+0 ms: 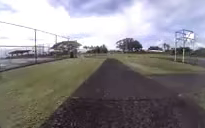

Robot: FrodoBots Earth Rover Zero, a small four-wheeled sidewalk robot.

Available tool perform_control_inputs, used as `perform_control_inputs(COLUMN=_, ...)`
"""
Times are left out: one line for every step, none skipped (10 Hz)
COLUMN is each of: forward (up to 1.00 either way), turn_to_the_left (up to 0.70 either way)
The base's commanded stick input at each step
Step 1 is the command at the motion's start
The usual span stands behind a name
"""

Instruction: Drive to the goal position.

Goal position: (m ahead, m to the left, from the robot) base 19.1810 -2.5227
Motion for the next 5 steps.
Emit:
perform_control_inputs(forward=0.50, turn_to_the_left=0.00)
perform_control_inputs(forward=0.50, turn_to_the_left=-0.47)
perform_control_inputs(forward=0.50, turn_to_the_left=-0.50)
perform_control_inputs(forward=0.50, turn_to_the_left=-0.50)
perform_control_inputs(forward=0.50, turn_to_the_left=-0.50)
